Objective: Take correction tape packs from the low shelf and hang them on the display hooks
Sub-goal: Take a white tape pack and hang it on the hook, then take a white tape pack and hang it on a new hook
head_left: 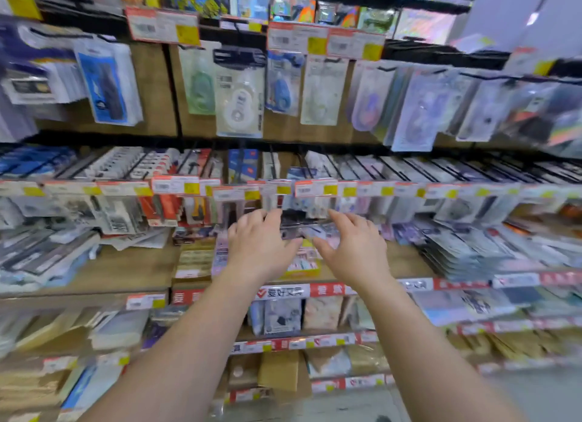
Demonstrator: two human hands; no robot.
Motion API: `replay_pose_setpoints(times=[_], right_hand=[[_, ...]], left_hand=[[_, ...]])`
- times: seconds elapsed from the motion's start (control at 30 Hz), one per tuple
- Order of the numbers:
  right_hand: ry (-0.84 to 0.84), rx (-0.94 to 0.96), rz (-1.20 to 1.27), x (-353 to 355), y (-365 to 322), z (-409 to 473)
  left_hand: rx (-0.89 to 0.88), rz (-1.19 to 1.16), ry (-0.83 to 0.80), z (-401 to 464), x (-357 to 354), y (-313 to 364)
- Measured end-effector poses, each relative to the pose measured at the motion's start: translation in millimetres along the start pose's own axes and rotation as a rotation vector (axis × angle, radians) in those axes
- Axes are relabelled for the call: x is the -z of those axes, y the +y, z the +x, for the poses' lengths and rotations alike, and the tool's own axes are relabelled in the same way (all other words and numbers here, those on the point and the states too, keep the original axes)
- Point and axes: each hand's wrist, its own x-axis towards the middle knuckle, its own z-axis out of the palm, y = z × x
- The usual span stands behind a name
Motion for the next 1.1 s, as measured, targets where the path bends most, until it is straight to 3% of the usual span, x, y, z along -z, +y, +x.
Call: replay_pose_setpoints(times=[0.3, 0.57, 0.8, 1.1], right_hand=[[0.119, -0.213, -0.018, 52, 122, -45], [0.132, -0.362, -0.052, 102, 277, -59], [0.078, -0.369, -0.061, 127, 388, -44], [-0.014, -0.367, 0.048, 91, 452, 19]], left_hand=[[-0.202, -0.076, -0.061, -7, -57, 117], [-0.328, -0.158, -0.144, 2, -136, 271], [-0.239, -0.206, -0.190, 21, -193, 354], [-0.079, -0.222, -0.285, 80, -252, 370]])
